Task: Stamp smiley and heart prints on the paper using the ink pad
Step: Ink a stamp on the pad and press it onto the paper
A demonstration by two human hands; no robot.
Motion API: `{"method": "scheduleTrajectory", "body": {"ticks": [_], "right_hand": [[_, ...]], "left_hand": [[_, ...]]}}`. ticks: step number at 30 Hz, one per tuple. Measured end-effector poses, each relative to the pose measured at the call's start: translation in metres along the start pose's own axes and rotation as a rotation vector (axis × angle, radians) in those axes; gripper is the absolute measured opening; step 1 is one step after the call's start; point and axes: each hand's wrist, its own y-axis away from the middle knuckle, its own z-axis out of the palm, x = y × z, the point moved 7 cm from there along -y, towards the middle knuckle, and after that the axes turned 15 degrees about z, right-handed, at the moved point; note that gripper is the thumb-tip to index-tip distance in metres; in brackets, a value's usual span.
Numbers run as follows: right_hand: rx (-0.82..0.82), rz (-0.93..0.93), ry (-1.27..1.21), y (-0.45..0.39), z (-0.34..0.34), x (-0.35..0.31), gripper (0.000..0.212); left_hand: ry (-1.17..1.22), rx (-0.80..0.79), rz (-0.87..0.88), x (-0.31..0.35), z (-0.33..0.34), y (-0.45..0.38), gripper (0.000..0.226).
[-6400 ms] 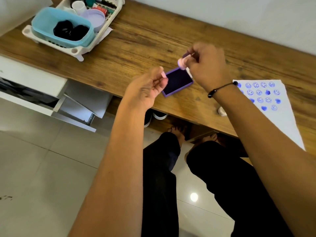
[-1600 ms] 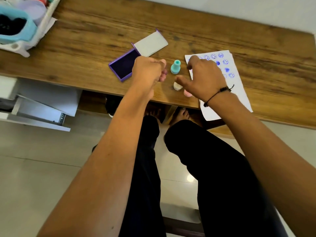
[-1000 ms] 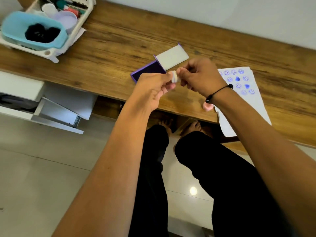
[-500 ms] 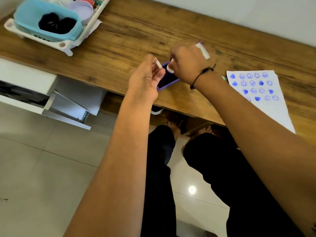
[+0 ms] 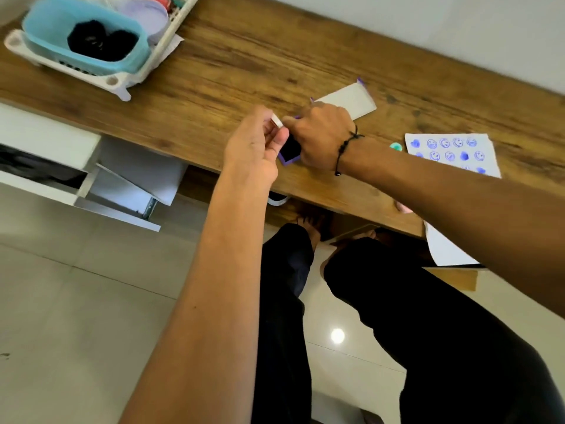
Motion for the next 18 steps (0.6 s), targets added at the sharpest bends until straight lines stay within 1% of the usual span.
{"method": "scheduleTrajectory", "body": {"ticks": [4,6,8,9,13,15,18], "right_hand": [[-0.061,0.020,-0.018,-0.003,0.007,-0.001,0.028],[-0.113,0.055,-0.101,-0.005,0.003,0.004,0.028],[-0.171,0.119,-0.241,-0.003,-0.003,0.017,0.026],[-0.165,0.162,-0.318,0.002,-0.007,0.026,0.024],[-0.016,0.382,-0.606,0.039,-0.033,0.077,0.021],[-0.012,0.455,-0.636,0.062,-0.042,0.101,0.019],[-0.027,0.544,-0.617,0.092,-0.049,0.139,0.018]], "left_hand": [[-0.015,-0.002,-0.004,-0.001,0.000,-0.001,0.021],[-0.012,-0.007,0.001,-0.001,0.004,0.002,0.021],[-0.016,-0.020,0.003,-0.003,0.008,0.006,0.022],[-0.022,-0.031,0.002,-0.005,0.011,0.008,0.023],[-0.055,-0.084,0.006,-0.014,0.025,0.015,0.024],[-0.082,-0.125,-0.006,-0.022,0.037,0.023,0.023],[-0.114,-0.206,-0.041,-0.037,0.057,0.037,0.019]]}}
